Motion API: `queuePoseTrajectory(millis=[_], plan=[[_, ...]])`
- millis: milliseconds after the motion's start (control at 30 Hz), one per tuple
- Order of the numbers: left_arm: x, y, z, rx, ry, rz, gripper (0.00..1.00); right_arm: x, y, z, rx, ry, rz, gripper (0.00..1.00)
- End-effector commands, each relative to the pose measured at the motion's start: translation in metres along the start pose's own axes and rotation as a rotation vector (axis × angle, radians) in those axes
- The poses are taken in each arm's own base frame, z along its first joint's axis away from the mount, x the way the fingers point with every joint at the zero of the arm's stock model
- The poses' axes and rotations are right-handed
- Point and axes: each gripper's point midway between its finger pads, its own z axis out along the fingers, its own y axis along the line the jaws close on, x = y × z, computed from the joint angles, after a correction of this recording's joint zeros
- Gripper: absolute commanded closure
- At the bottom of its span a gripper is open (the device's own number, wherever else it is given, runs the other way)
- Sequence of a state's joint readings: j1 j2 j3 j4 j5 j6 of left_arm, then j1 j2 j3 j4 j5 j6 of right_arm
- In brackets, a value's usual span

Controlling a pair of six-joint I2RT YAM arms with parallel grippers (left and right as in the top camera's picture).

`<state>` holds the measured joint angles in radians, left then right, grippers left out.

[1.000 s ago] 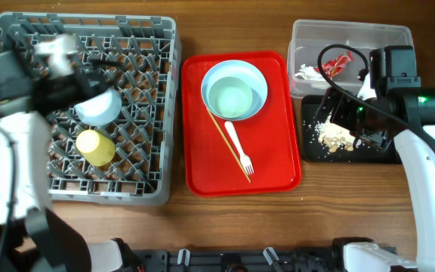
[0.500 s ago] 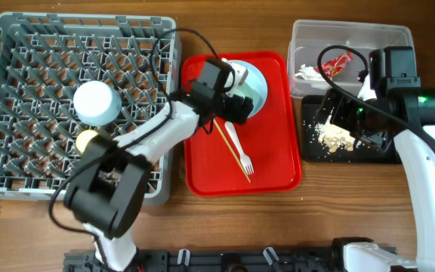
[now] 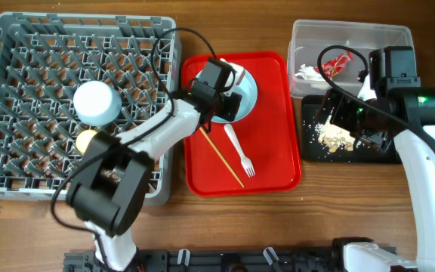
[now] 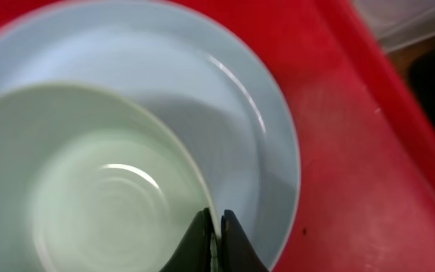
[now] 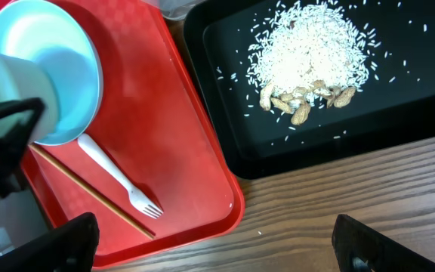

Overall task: Sort waste into correct bins and load items into the dishwasher rack
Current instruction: 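Place the larger bowl in the rack with the left gripper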

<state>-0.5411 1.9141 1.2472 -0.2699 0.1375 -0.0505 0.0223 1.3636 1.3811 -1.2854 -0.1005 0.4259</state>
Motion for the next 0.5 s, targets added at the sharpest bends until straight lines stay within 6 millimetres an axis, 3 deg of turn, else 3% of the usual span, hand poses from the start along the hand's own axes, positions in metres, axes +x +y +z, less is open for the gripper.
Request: queuePoseTrajectory(millis=[0,33,100,233,367,467], plan=[[-0.041,-0.018,-0.063,0.151,-0.138,-0.026,0.96,-0.003,0.002,-0.006,-0.013,-0.019,-0.004,0.0],[-0.056,-0.017,-0.09,0.218,-0.191,-0.058,0.96,-0.004,0.002,-0.006,-0.013,-0.019,-0.004,0.0],[-0.077,0.011,-0.136,0.273,-0.289,-0.121,0.96,-0.004,0.002,-0.006,-0.013,-0.02,-0.004,0.0],[-0.079,0.08,-0.191,0.486,-0.381,-0.25,0.96,-0.004,0.002,-0.006,-0.013,-0.02,-0.003,0.0],[-0.058,0.131,-0.204,0.677,-0.392,-0.391,0.96,-0.004,0.002,-0.006,-0.013,-0.02,-0.003,0.0],[-0.03,0.177,-0.185,0.777,-0.348,-0.61,0.96,-0.004,0.002,-0.006,-0.013,-0.019,-0.004,0.0]])
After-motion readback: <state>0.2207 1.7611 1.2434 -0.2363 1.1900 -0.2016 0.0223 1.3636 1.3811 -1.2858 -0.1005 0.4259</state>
